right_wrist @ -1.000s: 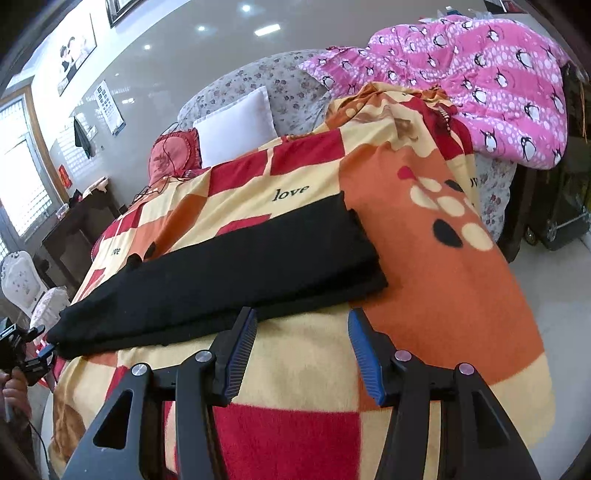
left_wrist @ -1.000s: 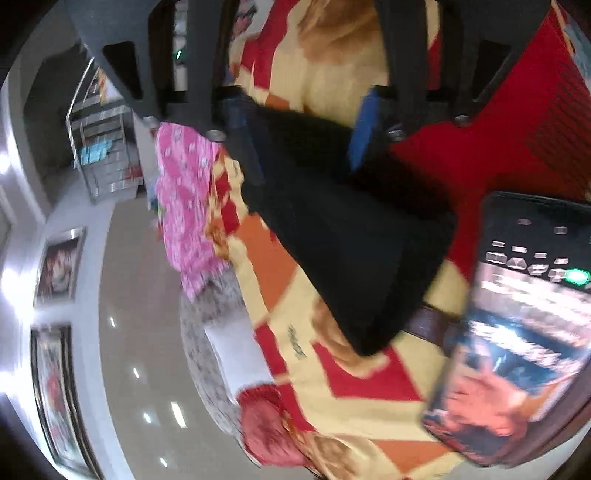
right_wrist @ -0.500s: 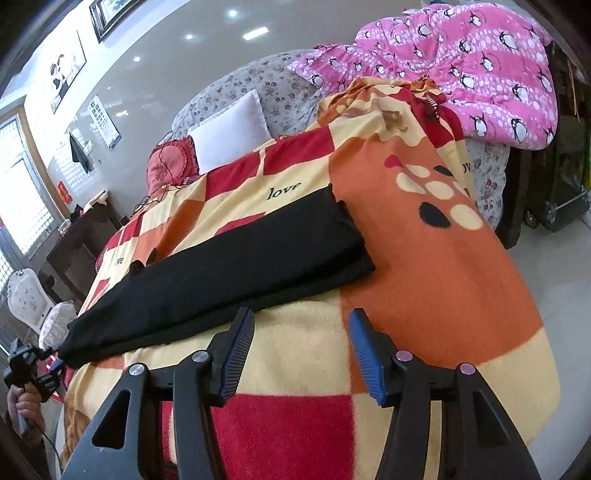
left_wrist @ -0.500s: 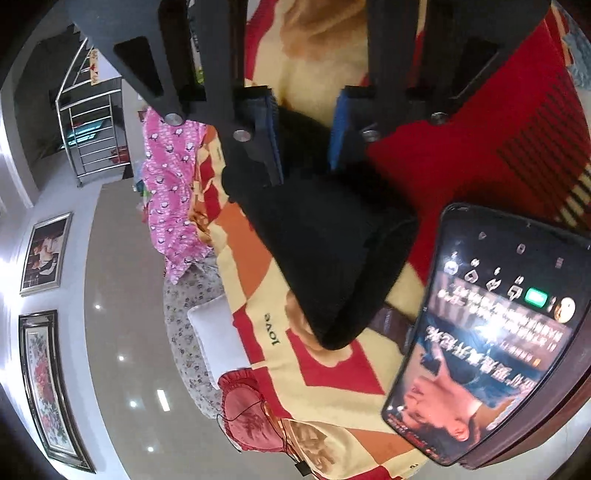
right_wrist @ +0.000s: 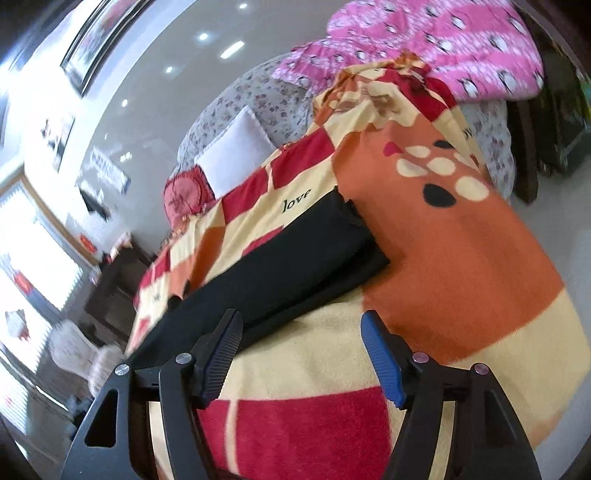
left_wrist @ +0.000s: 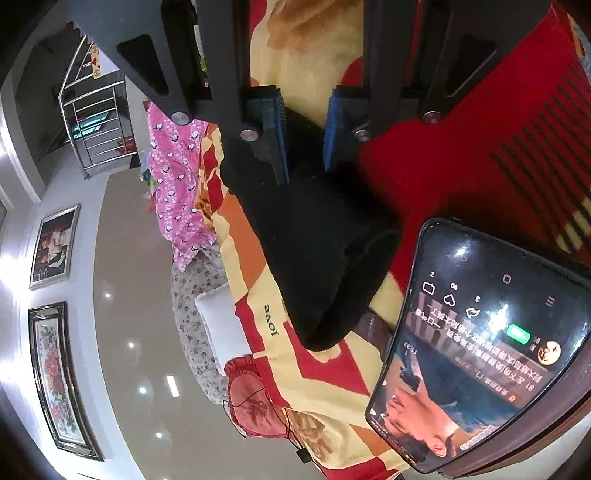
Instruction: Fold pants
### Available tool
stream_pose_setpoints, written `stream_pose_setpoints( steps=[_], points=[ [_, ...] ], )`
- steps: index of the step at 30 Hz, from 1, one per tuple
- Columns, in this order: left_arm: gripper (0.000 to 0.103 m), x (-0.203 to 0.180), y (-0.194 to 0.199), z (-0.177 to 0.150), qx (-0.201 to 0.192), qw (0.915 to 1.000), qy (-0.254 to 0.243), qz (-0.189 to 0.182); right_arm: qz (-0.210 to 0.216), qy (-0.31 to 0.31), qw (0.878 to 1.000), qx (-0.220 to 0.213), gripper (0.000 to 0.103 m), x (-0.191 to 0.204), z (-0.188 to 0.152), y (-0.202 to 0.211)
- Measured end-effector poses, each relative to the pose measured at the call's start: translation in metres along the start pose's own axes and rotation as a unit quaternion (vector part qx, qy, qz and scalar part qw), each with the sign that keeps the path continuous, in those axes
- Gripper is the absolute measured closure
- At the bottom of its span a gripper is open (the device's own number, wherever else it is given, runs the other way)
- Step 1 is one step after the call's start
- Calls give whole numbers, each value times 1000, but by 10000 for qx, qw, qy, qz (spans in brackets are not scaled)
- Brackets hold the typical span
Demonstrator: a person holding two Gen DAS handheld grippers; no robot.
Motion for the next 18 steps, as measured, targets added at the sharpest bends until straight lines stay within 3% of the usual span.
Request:
stream_pose_setpoints(
  steps=[5,8,10,13,15,18],
  points=[
    [89,-8,-1,-1,-108,9992,-287,253,373,-998,9943,26,32,-23,11,9],
    [89,-16,-3,-2,-41,9967,-641,504,945,-1955,9762,22,32,-43,26,17],
    [89,-21,-3,-3,-52,9941,-881,638,1031,-2404,9652,49,32,-56,31,18],
    [90,-27,-3,-4,-77,9892,-1219,808,892,-2428,9656,276,42,-59,33,10],
    [91,-29,-3,-5,-82,9872,-1334,874,1025,-2206,9688,468,54,-50,34,1],
    [92,-33,-5,-4,-83,9844,-1482,948,891,-2017,9738,555,59,-41,38,-13]
  ],
)
Point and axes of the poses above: each gripper's, at about its wrist camera, not at the fingertips, and y roughly against the way its jaws point, x to its left, z to its top, the point moved 5 cm from there along -y, roughly the way its jaws point, and after that the axes turned 11 degrees about -z, right-handed, at the moved point
